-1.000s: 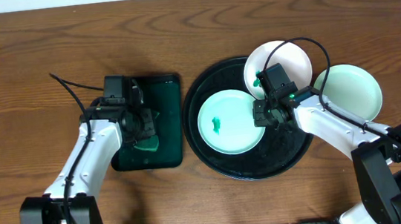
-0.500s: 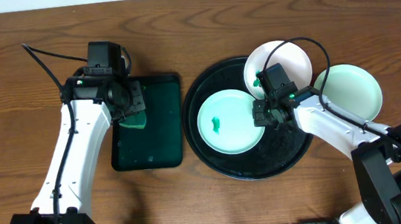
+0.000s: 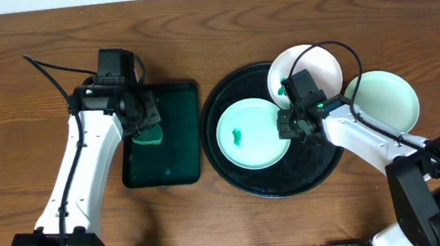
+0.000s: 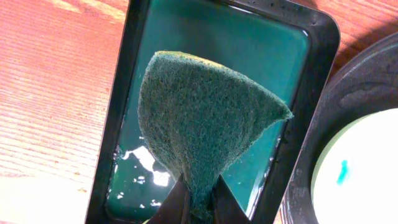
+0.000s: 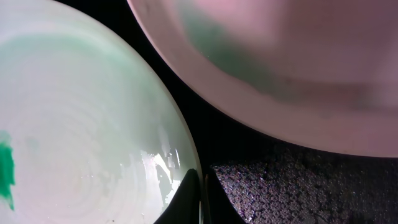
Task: Clean dirty plates on tray and stack at the side
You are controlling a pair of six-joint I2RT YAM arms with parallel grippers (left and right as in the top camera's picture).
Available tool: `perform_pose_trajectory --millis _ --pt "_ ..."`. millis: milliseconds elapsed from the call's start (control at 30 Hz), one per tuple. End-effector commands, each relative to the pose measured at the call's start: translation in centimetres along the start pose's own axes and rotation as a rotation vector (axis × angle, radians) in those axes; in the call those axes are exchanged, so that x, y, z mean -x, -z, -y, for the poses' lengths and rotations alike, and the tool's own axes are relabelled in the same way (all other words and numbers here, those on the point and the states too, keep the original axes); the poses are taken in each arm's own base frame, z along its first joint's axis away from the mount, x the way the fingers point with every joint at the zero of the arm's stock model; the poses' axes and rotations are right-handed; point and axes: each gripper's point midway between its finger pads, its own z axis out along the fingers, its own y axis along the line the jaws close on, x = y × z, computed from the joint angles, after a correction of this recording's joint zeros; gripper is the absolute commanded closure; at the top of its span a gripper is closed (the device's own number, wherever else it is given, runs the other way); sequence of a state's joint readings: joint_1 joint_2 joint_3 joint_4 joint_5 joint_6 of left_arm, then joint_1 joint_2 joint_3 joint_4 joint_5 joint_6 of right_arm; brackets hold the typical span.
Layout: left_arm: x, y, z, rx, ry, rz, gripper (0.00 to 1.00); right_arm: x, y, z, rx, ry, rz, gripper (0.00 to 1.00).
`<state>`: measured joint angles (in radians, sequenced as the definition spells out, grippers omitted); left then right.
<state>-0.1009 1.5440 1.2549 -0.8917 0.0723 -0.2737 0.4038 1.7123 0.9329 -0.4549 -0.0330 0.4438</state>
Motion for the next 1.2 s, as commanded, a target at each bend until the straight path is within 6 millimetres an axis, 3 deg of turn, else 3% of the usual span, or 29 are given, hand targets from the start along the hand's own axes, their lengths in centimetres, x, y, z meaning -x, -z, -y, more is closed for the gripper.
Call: perform_pose_trajectory --millis 0,600,1167 --pt "-0.3 -0.2 -0.1 0.005 0.022 -0.01 0.93 0.5 -0.1 0.1 0.001 -0.013 0.005 0.99" --pt "-0.7 -1.0 0.0 0.012 -0.045 -0.038 0.93 0.6 -0.1 0.1 0.003 -0.012 0.01 0.99" --pt "-1.3 -1.4 3.1 -0.016 -0.071 -0.032 0.92 0.7 -0.1 0.0 0.004 -0.012 0.012 0.99"
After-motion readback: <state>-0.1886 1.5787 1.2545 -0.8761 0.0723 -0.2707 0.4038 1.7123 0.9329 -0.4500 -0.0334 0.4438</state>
